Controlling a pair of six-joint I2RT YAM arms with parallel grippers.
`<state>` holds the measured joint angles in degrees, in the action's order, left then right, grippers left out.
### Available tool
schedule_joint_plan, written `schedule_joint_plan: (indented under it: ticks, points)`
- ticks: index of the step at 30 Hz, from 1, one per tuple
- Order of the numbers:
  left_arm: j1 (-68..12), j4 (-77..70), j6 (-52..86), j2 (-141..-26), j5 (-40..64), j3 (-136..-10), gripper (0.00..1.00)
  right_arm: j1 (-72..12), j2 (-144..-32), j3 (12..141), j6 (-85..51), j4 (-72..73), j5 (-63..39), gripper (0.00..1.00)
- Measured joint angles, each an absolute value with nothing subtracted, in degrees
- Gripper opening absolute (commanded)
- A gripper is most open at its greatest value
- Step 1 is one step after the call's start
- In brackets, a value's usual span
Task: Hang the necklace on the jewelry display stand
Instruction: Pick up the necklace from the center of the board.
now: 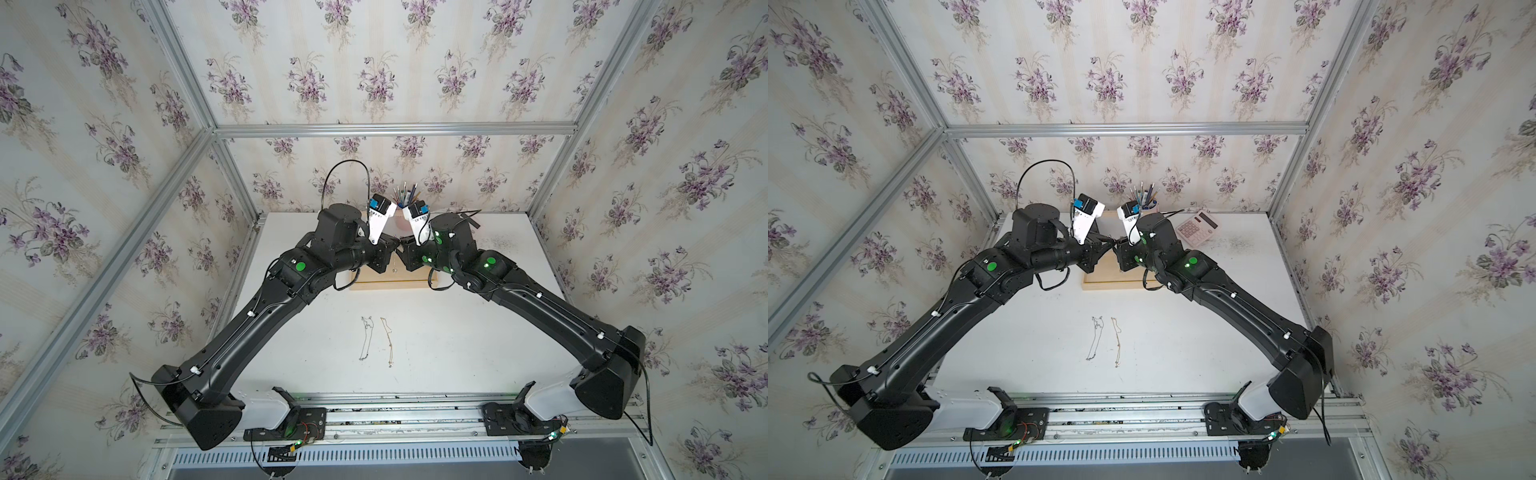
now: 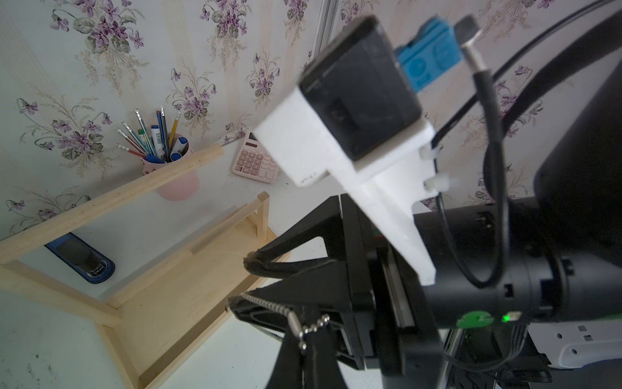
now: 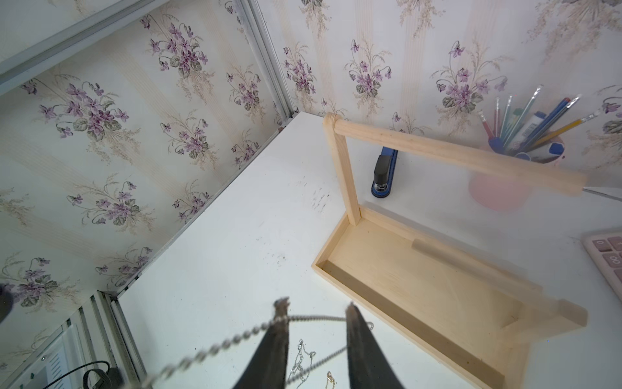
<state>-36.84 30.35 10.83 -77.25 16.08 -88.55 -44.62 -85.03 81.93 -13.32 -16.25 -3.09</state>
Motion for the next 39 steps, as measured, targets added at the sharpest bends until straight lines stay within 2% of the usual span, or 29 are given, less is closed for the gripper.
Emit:
schedule_joint_plan:
  ticks: [4,7,15,26,39]
  points:
    - [-36.84,30.41,10.50,-77.87,16.05,-88.92,0.04,-44.23,-85.10,80.88,-13.56,-14.00,-3.77,0.25]
    - [-36.84,30.35,10.44,-78.67,16.10,-89.45,0.04,-43.55,-85.10,80.44,-13.74,-11.94,-4.58,0.14]
    - [-36.77,30.09,10.02,-81.56,15.73,-91.77,0.04,-41.93,-85.54,80.71,-14.70,-8.45,-6.92,0.08]
    - [-34.44,28.67,10.85,-88.12,14.48,-97.71,0.04,-38.37,-89.34,87.18,-14.31,-7.88,-8.69,0.04]
    - [-32.08,28.14,12.01,-96.05,16.58,-106.59,0.04,-35.53,-93.56,92.07,-13.50,-7.46,-8.56,0.04]
